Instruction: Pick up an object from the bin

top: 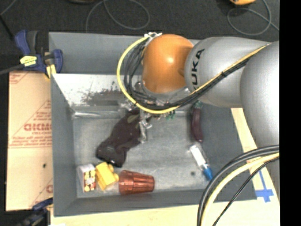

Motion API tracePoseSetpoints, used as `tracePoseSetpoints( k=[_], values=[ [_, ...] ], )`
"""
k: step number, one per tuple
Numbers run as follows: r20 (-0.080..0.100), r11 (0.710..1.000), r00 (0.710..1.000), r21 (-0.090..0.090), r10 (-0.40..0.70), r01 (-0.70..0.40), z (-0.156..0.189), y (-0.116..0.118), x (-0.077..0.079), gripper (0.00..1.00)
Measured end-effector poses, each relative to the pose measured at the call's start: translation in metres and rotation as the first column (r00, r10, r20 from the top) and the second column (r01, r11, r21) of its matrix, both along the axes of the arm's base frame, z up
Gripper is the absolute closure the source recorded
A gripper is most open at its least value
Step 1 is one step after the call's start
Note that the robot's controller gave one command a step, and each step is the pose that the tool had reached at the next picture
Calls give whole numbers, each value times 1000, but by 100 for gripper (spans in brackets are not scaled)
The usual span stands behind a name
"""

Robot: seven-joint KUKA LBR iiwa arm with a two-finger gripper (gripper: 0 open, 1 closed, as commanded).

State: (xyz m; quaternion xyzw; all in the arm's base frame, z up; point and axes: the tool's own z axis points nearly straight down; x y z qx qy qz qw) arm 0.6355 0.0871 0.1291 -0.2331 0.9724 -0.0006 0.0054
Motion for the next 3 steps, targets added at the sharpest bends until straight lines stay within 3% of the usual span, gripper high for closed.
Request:
tracePoseSetpoints(
  k=[1,2,3],
  values=[
    [2,971,971,-2,241,-241,-47,19,1,0],
    [8,916,916,-6,400,-400,-58,12,4,100],
    [9,916,916,-7,402,-402,-56,10,4,100]
  ],
)
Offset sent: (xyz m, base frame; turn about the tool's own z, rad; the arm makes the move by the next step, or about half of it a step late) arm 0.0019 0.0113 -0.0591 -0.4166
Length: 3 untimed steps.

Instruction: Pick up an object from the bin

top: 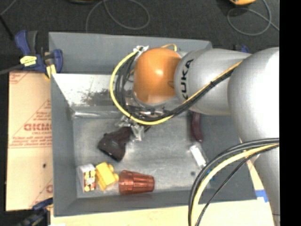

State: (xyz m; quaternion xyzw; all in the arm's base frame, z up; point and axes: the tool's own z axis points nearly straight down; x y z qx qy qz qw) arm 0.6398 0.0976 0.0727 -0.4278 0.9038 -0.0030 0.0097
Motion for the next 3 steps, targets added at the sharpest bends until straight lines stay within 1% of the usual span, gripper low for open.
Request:
tracePoseSetpoints(
  k=[2,3],
  values=[
    [-4,1000,1000,1,-2,2,5,0,-1,100],
    [-7,1000,1000,-1,-2,2,21,0,-2,100]
  ],
)
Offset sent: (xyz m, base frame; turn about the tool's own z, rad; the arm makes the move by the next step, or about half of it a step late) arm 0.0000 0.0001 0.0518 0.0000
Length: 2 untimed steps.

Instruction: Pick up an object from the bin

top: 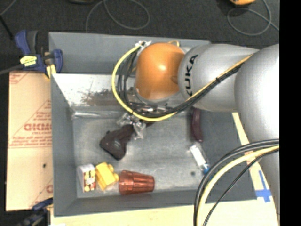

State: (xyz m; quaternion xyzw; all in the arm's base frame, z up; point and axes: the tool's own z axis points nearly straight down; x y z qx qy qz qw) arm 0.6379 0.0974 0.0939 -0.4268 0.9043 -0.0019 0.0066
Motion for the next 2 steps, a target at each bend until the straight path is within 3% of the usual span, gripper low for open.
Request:
tracePoseSetpoints(
  k=[2],
  values=[
    [6,1000,1000,2,-3,3,23,0,2,100]
  ],
)
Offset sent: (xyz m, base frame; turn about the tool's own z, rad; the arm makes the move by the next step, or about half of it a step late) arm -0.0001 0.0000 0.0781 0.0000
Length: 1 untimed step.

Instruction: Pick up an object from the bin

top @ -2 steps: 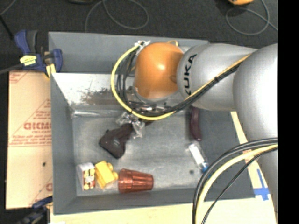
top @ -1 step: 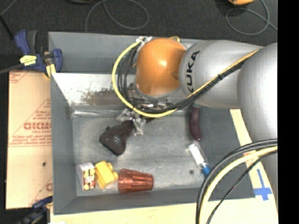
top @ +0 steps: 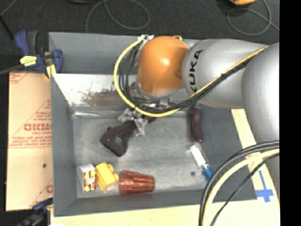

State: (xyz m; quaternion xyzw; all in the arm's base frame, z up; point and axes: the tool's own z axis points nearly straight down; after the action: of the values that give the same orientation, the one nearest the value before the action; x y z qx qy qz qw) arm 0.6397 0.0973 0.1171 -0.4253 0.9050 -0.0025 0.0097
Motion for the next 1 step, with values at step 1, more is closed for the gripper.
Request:
tracePoseSetpoints(
  k=[1],
  values=[
    [-6,1000,1000,-1,0,0,18,0,-2,100]
  ],
)
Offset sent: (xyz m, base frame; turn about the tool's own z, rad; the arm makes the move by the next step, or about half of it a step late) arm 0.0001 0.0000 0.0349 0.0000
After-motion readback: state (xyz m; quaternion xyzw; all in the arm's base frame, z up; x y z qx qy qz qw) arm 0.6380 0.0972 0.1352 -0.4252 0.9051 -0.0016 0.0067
